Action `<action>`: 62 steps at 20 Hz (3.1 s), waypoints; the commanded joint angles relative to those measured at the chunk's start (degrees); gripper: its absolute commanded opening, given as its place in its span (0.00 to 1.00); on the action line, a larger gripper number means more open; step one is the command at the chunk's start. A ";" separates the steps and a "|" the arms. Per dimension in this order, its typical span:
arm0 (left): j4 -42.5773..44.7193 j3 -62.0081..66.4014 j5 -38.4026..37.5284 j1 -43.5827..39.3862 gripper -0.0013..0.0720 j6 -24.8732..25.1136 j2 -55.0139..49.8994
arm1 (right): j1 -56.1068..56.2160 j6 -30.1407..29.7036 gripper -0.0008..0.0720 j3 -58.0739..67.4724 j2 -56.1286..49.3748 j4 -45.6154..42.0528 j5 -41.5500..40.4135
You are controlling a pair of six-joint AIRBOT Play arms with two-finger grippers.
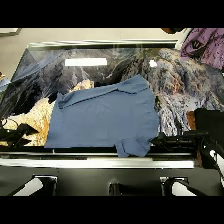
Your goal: Fold the clothes and pants, and hang the long-sleeved shirts on hangers.
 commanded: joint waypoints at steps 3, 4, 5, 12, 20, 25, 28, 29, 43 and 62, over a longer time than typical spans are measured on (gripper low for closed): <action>-2.99 -6.49 2.86 3.58 0.94 5.09 -2.08 | 0.00 -0.79 0.05 -0.04 -0.13 -0.17 -2.21; -3.02 -7.39 2.99 3.56 0.94 5.73 -2.89 | 0.00 -0.63 0.05 -0.04 -0.13 -0.17 -2.25; -3.02 -8.11 3.13 3.56 0.94 5.92 -3.61 | 0.00 -0.09 0.05 -0.04 -0.13 -0.15 -2.23; -4.04 -8.76 5.14 0.31 0.93 7.15 -7.30 | 0.00 0.55 0.05 -0.04 -0.13 -0.17 -2.27; -5.88 -8.74 4.09 -5.46 0.27 7.91 -9.53 | 0.00 2.12 0.05 -0.04 4.55 -0.15 -0.70; -12.17 -4.02 2.58 -8.70 0.04 9.05 -7.23 | 3.28 3.85 0.05 7.48 10.67 1.29 -0.50; -12.11 9.33 2.64 -14.58 0.03 5.22 -4.87 | 11.76 9.27 0.05 23.74 10.69 -1.11 4.28; -12.04 15.65 2.64 -16.37 0.03 4.00 -4.66 | 13.92 10.99 0.05 30.27 10.69 -2.73 6.29; 12.48 69.79 3.82 -25.64 0.04 -13.75 15.45 | 17.75 30.27 0.05 95.17 26.10 -28.41 -3.63; 11.10 46.36 17.33 -35.50 0.04 -9.88 -28.44 | 17.81 42.80 0.05 76.28 -21.59 -27.08 -3.82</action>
